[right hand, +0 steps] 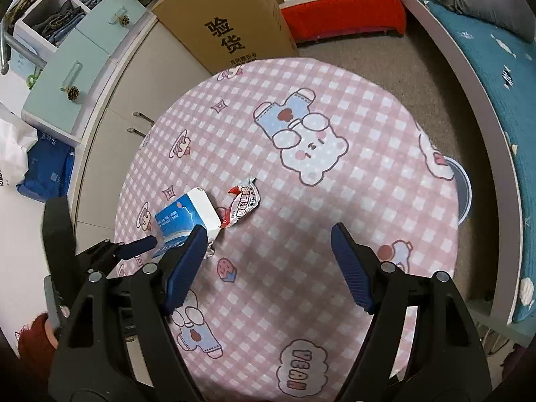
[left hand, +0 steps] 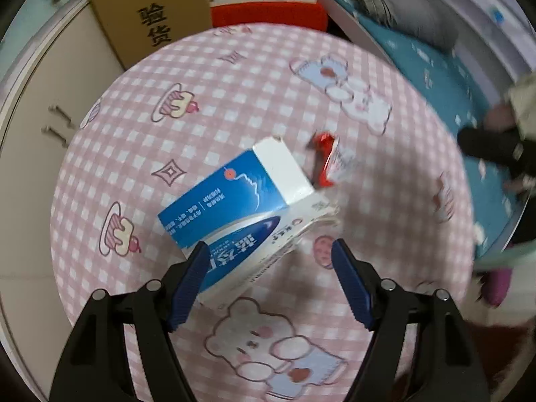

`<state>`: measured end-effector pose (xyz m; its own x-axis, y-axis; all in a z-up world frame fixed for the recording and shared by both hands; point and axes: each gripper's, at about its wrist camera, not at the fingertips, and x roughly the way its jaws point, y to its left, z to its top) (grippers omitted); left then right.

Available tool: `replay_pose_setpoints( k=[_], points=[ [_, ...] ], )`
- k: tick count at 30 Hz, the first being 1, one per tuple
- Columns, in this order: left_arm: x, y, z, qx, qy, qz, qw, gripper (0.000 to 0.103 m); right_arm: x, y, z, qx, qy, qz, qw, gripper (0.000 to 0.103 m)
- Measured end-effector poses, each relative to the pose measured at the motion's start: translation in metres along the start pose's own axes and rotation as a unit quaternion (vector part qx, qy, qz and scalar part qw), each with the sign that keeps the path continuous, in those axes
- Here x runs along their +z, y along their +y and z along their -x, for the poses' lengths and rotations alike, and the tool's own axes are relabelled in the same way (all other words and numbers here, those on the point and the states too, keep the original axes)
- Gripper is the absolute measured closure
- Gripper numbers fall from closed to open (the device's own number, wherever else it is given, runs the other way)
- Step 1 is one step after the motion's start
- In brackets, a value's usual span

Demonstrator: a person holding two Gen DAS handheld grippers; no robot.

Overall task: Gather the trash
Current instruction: 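Move both open tools back over the table, then grasp the blue-white box with the left tool while the right grasps the red-white wrapper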

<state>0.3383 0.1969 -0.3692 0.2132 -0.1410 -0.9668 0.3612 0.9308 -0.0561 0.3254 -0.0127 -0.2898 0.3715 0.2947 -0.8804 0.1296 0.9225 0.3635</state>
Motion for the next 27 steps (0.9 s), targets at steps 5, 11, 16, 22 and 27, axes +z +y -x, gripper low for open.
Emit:
replay_pose_setpoints(
  k=[5, 11, 16, 22, 27],
  points=[
    [-0.001, -0.004, -0.014, 0.018, 0.009, -0.039, 0.9990, 0.042, 0.000, 0.004, -0.012, -0.006, 0.010, -0.001, 1.000, 0.028],
    [0.007, -0.003, -0.020, 0.017, 0.008, -0.032, 0.9993, 0.076, 0.003, 0.011, -0.028, -0.009, 0.024, 0.003, 1.000, 0.028],
    [0.016, 0.006, -0.009, 0.004, -0.014, -0.001, 0.9999, 0.085, 0.009, 0.020, -0.042, -0.011, 0.031, 0.014, 0.999, 0.028],
    [0.026, 0.020, 0.011, -0.013, -0.042, 0.045, 0.9980, 0.085, 0.019, 0.037, -0.071, -0.028, 0.049, 0.053, 0.997, 0.028],
    [0.033, 0.029, 0.023, 0.001, -0.040, 0.077, 0.9962, 0.085, 0.022, 0.052, -0.101, -0.052, 0.067, 0.096, 0.992, 0.043]
  ],
)
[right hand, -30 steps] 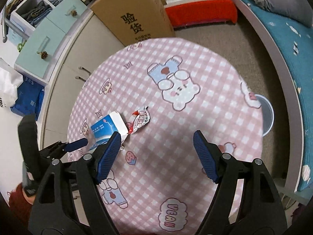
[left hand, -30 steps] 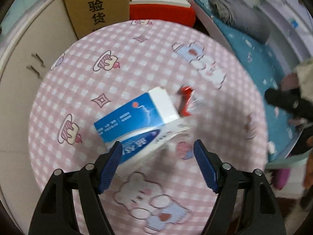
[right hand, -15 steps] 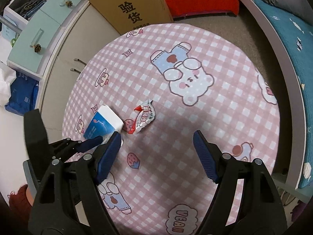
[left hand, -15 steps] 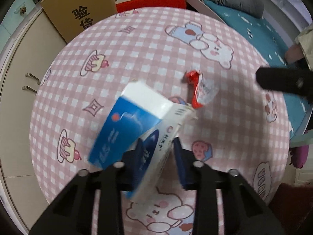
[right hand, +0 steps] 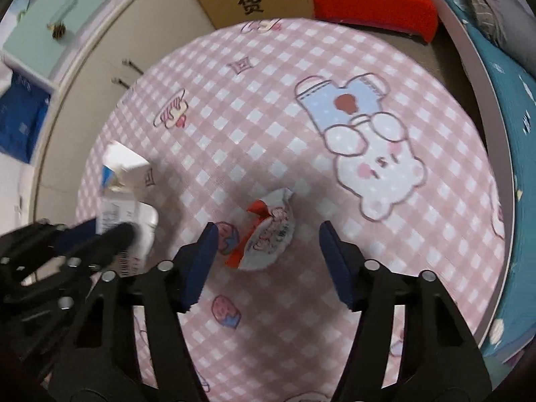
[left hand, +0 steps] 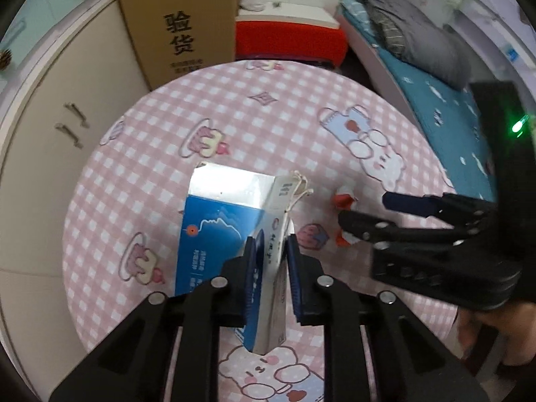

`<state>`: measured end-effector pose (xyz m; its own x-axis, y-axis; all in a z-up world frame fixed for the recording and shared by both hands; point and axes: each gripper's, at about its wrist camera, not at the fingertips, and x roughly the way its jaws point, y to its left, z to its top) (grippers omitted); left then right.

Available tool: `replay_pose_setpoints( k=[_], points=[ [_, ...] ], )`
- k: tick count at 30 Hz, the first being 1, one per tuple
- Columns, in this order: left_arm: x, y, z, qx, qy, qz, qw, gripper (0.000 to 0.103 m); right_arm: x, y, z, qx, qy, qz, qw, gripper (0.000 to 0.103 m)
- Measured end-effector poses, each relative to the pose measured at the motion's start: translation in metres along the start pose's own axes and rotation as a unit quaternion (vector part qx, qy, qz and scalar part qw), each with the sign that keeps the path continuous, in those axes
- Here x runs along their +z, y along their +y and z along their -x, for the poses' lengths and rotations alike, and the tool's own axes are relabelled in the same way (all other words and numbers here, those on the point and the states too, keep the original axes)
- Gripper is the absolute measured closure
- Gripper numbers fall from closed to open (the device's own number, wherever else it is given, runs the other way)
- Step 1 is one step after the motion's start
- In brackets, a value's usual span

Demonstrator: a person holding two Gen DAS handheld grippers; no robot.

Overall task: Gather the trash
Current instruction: 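Grasp the blue-white box with the left tool while the right grasps the red-white wrapper, then carry both over the bucket and open the left tool to drop the box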

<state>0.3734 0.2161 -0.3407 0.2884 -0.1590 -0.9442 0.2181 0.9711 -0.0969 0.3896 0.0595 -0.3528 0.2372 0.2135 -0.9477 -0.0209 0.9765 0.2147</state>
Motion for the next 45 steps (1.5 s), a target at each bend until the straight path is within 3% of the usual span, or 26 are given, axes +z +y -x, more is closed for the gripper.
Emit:
replay_pose_setpoints(
  k=[2, 4, 6, 11, 17, 26, 33, 38, 45],
  points=[
    [0.001, 0.001, 0.002, 0.019, 0.002, 0.003, 0.9998, 0.085, 0.002, 0.002, -0.007, -0.005, 0.006, 0.009, 1.000, 0.049],
    [0.001, 0.000, 0.006, 0.030, 0.002, 0.005, 0.9995, 0.085, 0.003, 0.006, -0.014, -0.015, 0.013, 0.029, 0.999, 0.071],
    [0.002, -0.001, 0.008, 0.035, 0.002, 0.009, 0.9993, 0.085, 0.002, 0.008, -0.016, -0.021, 0.013, 0.050, 0.998, 0.077],
    [0.007, -0.011, 0.015, 0.048, -0.003, 0.021, 0.9986, 0.085, 0.000, -0.002, -0.008, 0.002, 0.010, 0.054, 0.998, 0.080],
    [0.021, -0.044, 0.023, 0.059, -0.013, 0.027, 0.9978, 0.085, 0.000, -0.048, 0.030, 0.055, -0.014, 0.016, 0.998, 0.080],
    [0.059, -0.164, 0.032, 0.044, -0.040, 0.014, 0.9981, 0.085, -0.001, -0.167, 0.115, 0.085, -0.070, -0.024, 0.994, 0.080],
    [0.091, -0.295, 0.020, -0.003, -0.050, -0.018, 0.9986, 0.085, -0.012, -0.288, 0.180, 0.056, -0.107, -0.059, 0.991, 0.080],
    [0.105, -0.373, 0.011, -0.030, -0.048, -0.052, 0.9970, 0.085, -0.027, -0.350, 0.210, 0.035, -0.129, -0.088, 0.987, 0.080],
    [0.121, -0.442, 0.000, -0.046, -0.040, -0.096, 0.9935, 0.085, -0.040, -0.412, 0.236, 0.022, -0.153, -0.127, 0.980, 0.080]
  ],
)
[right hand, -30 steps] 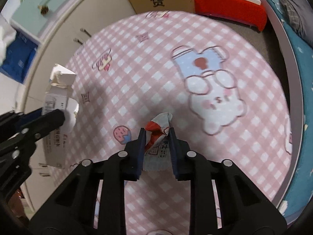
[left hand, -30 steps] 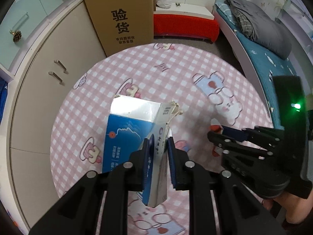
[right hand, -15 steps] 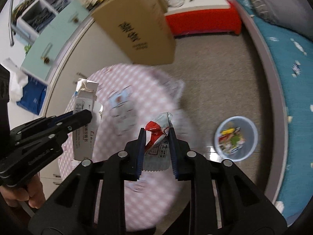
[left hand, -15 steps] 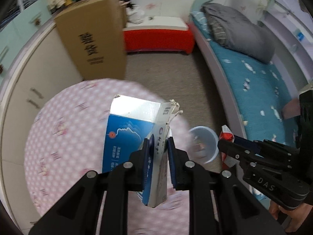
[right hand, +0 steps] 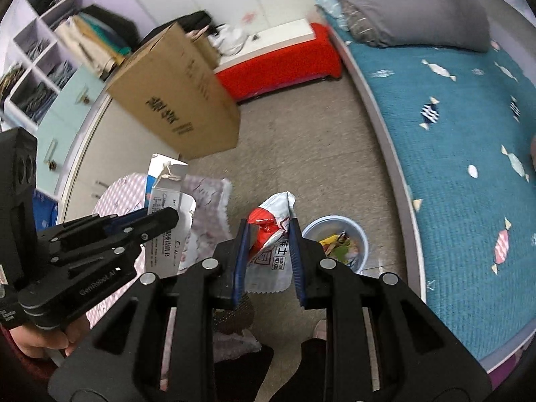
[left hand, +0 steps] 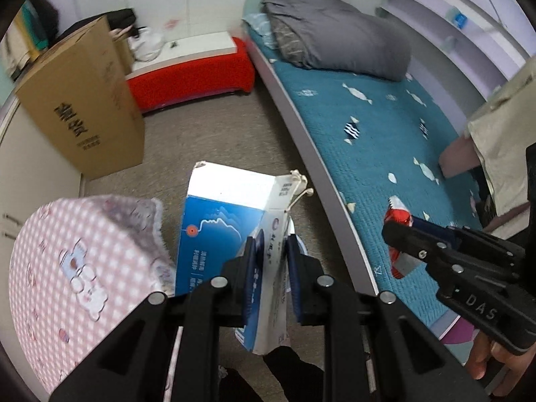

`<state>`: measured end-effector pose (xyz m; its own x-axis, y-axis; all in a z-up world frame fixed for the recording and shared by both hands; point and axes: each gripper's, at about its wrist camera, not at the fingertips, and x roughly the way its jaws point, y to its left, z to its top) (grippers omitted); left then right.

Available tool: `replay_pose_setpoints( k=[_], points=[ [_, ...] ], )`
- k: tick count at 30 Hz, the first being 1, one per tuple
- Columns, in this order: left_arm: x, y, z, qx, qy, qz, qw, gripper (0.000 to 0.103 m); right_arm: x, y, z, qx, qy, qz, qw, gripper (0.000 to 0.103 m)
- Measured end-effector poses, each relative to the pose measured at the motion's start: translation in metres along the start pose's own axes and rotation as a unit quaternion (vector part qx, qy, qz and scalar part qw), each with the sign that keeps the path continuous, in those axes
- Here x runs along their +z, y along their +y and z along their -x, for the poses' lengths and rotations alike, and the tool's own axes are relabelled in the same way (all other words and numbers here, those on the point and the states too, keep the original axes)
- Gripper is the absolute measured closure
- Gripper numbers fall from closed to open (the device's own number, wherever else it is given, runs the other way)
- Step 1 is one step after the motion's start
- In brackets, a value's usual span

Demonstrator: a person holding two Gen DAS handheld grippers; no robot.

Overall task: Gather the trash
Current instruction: 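Carry both over the bucket and open the left tool to drop the box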

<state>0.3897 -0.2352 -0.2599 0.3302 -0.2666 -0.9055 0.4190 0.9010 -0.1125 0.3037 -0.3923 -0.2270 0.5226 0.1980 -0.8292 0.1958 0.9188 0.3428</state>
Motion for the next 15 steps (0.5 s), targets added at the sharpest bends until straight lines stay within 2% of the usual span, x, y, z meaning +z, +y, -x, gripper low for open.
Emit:
replay_pose_setpoints(
  k=[10, 15],
  points=[
    [0.022, -0.043, -0.023, -0.026, 0.024, -0.031, 0.9989, 0.084, 0.006, -0.042, 0.016, -0.007, -0.022, -0.044, 0.999, 0.080],
    [0.028, -0.043, -0.027, -0.045, 0.034, -0.019, 0.9982, 0.076, 0.009, -0.048, 0.015, -0.006, -0.025, -0.055, 0.998, 0.080]
  ],
)
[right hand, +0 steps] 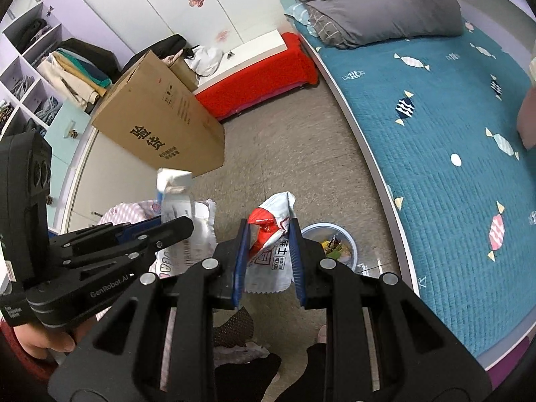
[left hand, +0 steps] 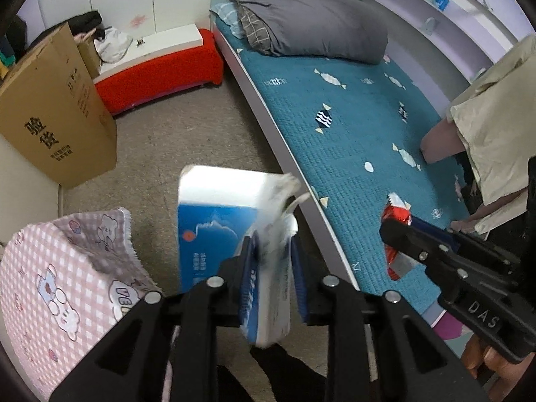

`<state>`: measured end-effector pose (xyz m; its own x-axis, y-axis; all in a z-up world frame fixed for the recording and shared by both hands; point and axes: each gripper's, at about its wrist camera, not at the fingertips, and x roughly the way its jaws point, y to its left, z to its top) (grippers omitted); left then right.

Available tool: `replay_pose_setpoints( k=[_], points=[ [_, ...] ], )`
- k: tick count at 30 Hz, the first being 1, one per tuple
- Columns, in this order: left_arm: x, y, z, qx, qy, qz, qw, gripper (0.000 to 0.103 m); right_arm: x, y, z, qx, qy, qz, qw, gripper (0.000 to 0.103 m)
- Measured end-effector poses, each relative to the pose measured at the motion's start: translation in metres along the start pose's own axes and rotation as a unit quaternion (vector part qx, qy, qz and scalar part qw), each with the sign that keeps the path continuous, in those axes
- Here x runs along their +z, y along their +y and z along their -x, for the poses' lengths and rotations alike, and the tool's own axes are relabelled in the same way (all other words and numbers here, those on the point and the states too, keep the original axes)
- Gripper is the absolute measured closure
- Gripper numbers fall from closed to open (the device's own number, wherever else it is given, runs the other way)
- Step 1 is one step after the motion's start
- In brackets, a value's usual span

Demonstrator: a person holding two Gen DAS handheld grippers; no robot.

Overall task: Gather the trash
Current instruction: 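Carry both over the bucket and open the left tool to drop the box, then open the right tool to drop the red-white wrapper into the bucket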

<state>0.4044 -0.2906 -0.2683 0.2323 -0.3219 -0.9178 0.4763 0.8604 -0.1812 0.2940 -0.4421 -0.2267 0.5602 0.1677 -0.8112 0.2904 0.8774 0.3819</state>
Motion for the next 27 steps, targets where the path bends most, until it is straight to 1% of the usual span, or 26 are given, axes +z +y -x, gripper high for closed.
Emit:
replay_pose_setpoints(
  k=[1, 2, 3, 5, 7, 11, 17, 27],
  points=[
    [0.002, 0.002, -0.001, -0.006, 0.003, 0.007, 1.0000, 0.065, 0.001, 0.000, -0.001, 0.001, 0.000, -0.002, 1.000, 0.080],
    [0.003, 0.005, -0.001, -0.010, 0.005, 0.016, 0.9998, 0.051, 0.001, -0.001, -0.001, 0.001, 0.000, -0.002, 1.000, 0.080],
    [0.003, 0.007, -0.001, -0.006, 0.003, 0.024, 0.9997, 0.047, 0.001, 0.000, -0.001, 0.002, 0.000, -0.002, 1.000, 0.080],
    [0.003, 0.008, 0.000, 0.000, -0.001, 0.026, 0.9997, 0.040, 0.002, 0.001, -0.002, 0.003, 0.000, -0.002, 1.000, 0.080],
    [0.003, 0.010, 0.001, 0.012, -0.001, 0.027, 0.9996, 0.035, 0.002, 0.002, -0.004, 0.005, 0.003, -0.002, 1.000, 0.080],
    [0.003, 0.018, 0.002, 0.017, 0.000, 0.041, 0.9990, 0.032, 0.001, 0.004, -0.008, 0.010, 0.006, 0.001, 1.000, 0.080],
    [-0.001, 0.030, 0.005, 0.038, -0.002, 0.054, 0.9979, 0.029, 0.000, 0.012, -0.017, 0.017, 0.016, 0.010, 1.000, 0.080],
    [-0.014, 0.055, 0.010, 0.073, 0.001, 0.086, 0.9936, 0.028, -0.004, 0.026, -0.030, 0.029, 0.032, 0.025, 0.999, 0.080]
  ],
)
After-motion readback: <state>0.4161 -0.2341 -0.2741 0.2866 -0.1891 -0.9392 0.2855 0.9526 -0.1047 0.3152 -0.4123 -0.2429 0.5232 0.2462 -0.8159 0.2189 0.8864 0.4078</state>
